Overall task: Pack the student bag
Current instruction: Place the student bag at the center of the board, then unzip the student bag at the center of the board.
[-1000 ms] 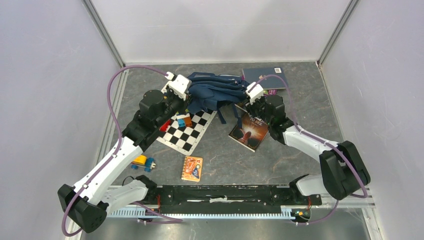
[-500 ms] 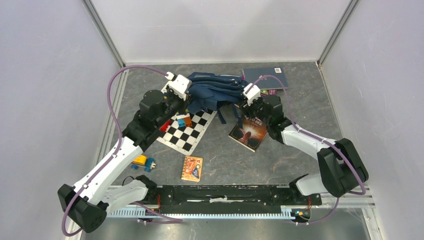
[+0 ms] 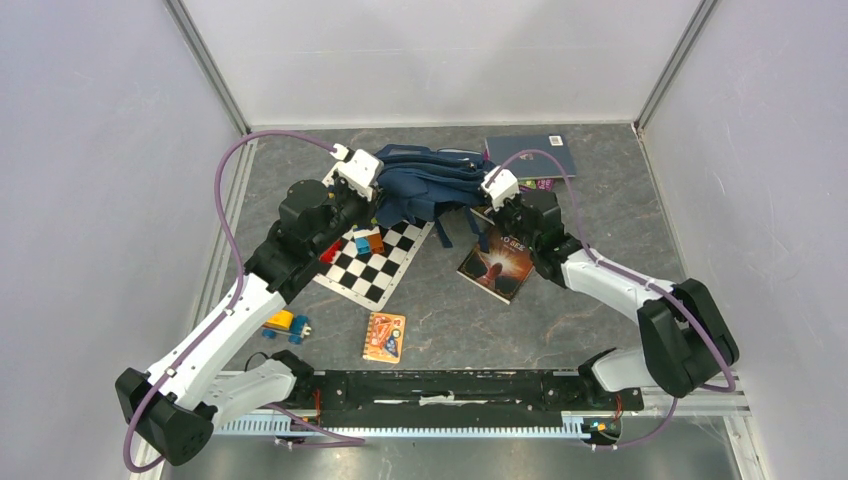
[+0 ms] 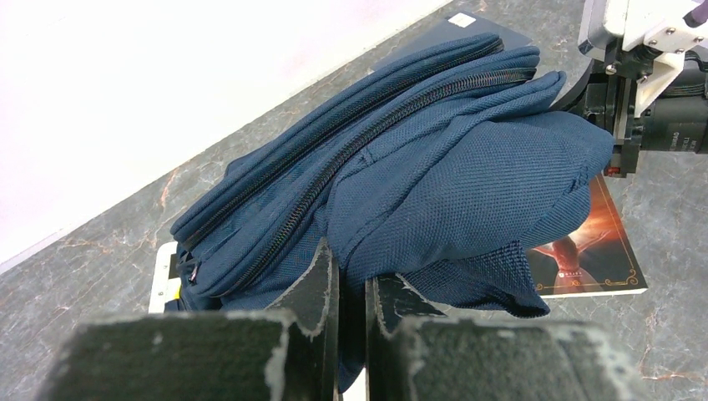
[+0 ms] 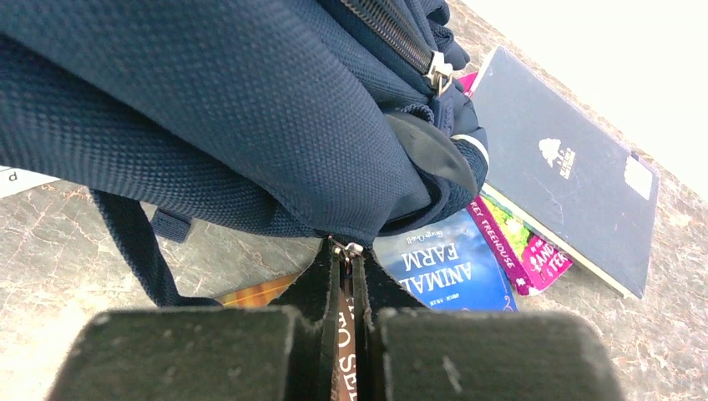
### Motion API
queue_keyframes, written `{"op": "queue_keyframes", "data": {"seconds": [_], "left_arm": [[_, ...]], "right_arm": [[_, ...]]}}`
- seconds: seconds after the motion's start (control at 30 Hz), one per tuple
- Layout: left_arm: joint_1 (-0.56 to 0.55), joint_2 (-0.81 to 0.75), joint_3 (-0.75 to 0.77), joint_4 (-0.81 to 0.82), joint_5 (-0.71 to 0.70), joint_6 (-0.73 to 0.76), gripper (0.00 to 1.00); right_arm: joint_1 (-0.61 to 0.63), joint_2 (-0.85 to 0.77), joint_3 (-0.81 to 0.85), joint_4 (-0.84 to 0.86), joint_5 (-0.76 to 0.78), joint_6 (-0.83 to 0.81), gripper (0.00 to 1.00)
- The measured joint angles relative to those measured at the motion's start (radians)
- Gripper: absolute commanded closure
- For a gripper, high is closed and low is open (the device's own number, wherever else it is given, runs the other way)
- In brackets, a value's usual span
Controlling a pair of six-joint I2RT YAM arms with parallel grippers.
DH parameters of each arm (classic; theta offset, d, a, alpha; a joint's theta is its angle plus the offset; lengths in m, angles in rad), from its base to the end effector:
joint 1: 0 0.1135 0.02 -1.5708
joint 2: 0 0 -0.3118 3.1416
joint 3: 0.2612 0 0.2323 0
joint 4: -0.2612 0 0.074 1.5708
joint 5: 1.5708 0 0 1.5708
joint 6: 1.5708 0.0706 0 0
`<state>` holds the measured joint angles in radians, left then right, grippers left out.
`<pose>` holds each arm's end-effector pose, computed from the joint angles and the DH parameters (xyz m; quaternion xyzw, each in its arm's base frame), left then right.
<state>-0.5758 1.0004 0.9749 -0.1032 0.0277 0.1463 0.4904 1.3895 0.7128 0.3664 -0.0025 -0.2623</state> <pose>0.1842 -0.1219 0.4116 0.2739 0.6994 -0.1508 0.6427 0.2769 0.1480 0.2823 -0.2976 0.7511 0.0681 0.5854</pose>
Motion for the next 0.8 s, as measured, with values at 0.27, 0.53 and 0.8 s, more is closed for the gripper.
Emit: {"op": "queue_keyframes", "data": {"seconds": [0.27, 0.53, 0.8], "left_arm": [[-0.008, 0.001, 0.000, 0.000, -0.009, 0.001, 0.98], [-0.039, 0.029, 0.024, -0.029, -0.023, 0.051, 0.98], [-0.111, 0.121, 0.136, -0.150, -0.115, 0.173, 0.98]], "right_arm": [[0.007, -0.058, 0.041, -0.160, -0.016, 0.004, 1.00], [0.021, -0.082, 0.113, -0.349, -0.048, 0.015, 1.00], [0.032, -0.114, 0.144, -0.477, -0.073, 0.048, 0.97]]}}
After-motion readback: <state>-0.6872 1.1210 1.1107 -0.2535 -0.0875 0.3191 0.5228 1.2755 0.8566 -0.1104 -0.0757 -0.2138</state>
